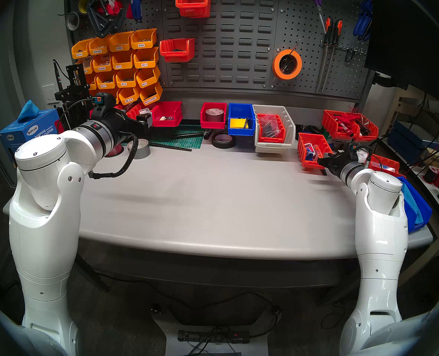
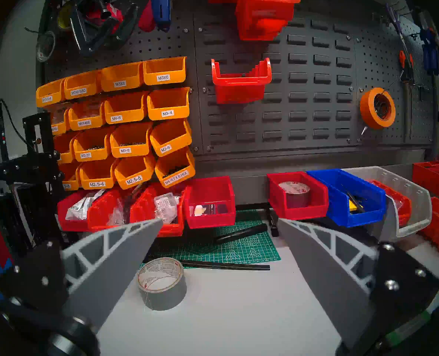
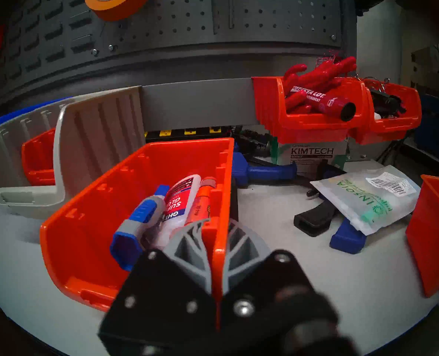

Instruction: Hang all the unorganized tool boxes onto the wall

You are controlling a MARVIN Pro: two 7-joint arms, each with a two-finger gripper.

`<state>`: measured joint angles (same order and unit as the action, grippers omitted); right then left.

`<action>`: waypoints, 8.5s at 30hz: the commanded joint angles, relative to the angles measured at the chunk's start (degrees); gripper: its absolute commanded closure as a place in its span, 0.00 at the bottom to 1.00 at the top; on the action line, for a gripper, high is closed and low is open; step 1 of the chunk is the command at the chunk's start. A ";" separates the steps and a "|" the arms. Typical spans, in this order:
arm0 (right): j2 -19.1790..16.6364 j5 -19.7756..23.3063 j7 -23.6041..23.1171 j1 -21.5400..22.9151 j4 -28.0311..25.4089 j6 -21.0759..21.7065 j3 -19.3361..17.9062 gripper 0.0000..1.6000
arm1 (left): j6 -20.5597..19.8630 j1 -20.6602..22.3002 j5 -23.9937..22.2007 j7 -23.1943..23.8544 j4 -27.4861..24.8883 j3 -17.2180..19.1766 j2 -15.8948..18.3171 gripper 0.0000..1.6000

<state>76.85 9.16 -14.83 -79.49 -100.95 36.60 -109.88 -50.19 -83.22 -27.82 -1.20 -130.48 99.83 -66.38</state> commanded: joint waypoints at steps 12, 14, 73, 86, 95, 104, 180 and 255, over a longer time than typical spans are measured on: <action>-3.26 0.45 -2.27 6.72 2.08 -3.35 0.07 1.00 | 0.49 0.42 -0.08 -0.21 -0.57 -0.04 0.01 0.00; -3.68 0.29 -2.46 7.47 3.12 -3.98 0.26 1.00 | 0.50 0.41 -0.11 -0.23 -0.57 -0.05 0.03 0.00; -7.33 -4.94 -5.51 32.50 37.11 -22.81 8.81 1.00 | 0.62 0.35 -0.91 -0.86 -0.57 -0.17 0.55 0.00; -6.54 -4.24 -5.47 35.15 43.95 -26.91 8.87 1.00 | 0.74 0.31 -1.03 -1.01 -0.58 -0.22 0.63 0.00; -6.62 -3.25 -4.96 36.65 47.96 -28.45 8.95 1.00 | 0.84 0.28 -1.12 -1.12 -0.58 -0.25 0.70 0.00; -6.21 -2.11 -4.26 36.75 50.03 -28.91 8.76 1.00 | 0.92 0.26 -1.19 -1.20 -0.58 -0.27 0.76 0.00; -6.15 -1.55 -5.23 32.86 42.34 -20.40 7.88 1.00 | 1.18 0.15 -2.02 -1.91 -0.58 -0.44 1.32 0.00; -6.97 -2.16 -6.30 36.00 45.11 -22.99 9.49 1.00 | 1.42 0.05 -2.90 -2.63 -0.58 -0.60 1.92 0.00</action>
<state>69.86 7.28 -21.61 -46.62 -56.87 14.64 -100.77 -49.30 -83.58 -30.84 -3.75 -130.48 99.21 -64.36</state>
